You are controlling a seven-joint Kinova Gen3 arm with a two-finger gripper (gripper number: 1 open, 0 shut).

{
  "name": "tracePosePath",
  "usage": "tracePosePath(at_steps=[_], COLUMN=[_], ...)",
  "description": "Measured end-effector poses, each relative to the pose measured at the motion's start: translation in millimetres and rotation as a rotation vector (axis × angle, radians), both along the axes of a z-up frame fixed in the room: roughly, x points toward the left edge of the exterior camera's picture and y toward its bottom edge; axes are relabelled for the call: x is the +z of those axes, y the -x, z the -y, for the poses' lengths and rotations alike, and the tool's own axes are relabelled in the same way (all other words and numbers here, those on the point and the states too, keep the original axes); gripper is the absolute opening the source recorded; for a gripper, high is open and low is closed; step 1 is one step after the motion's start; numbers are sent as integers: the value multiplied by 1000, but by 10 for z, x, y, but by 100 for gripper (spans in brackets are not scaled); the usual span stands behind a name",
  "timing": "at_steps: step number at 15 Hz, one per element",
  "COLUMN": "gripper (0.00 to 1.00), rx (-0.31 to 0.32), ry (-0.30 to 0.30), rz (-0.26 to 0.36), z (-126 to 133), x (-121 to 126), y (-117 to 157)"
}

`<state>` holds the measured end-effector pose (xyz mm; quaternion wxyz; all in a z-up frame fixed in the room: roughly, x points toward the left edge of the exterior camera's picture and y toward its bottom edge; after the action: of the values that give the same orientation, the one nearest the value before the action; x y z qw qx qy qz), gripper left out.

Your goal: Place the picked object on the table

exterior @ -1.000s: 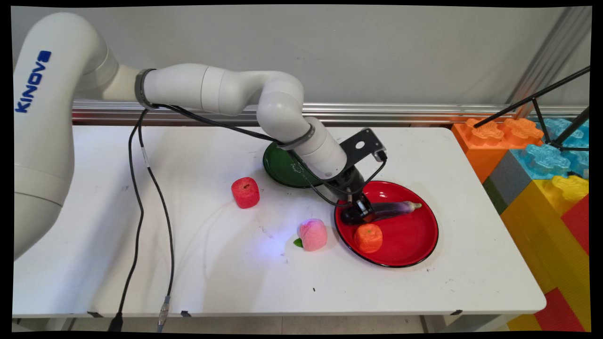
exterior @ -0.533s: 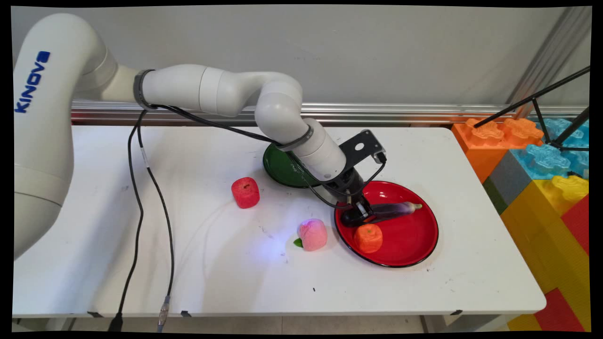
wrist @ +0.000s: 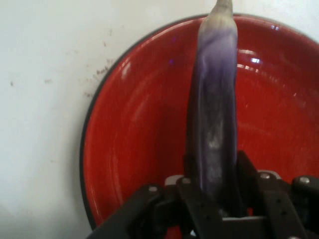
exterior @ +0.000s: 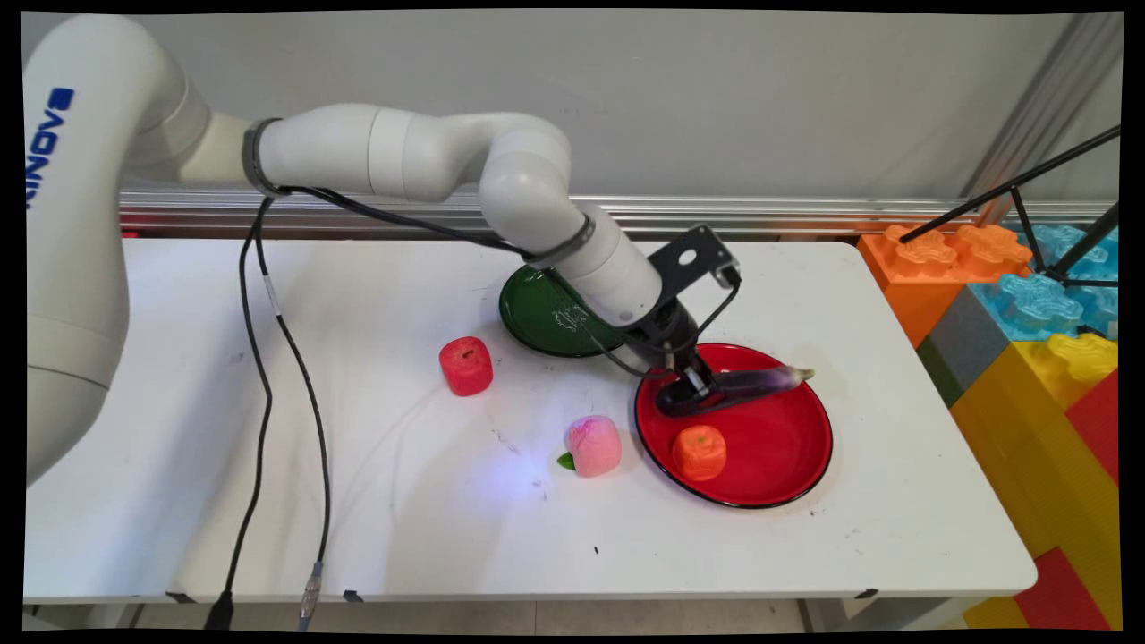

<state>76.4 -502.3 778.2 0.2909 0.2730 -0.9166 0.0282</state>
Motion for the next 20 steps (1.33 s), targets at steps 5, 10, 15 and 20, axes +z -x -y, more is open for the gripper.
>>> tracePosePath(at_steps=[5,10,15,20], gripper=[0,0,0,0], rx=[5,13,28,48], ry=[11,11,-4,-17], rz=[-21,-31,-28,-20], z=[-7,-102,-257,-372], x=[293,641,891,993], y=[-36,-215,-573,-1023])
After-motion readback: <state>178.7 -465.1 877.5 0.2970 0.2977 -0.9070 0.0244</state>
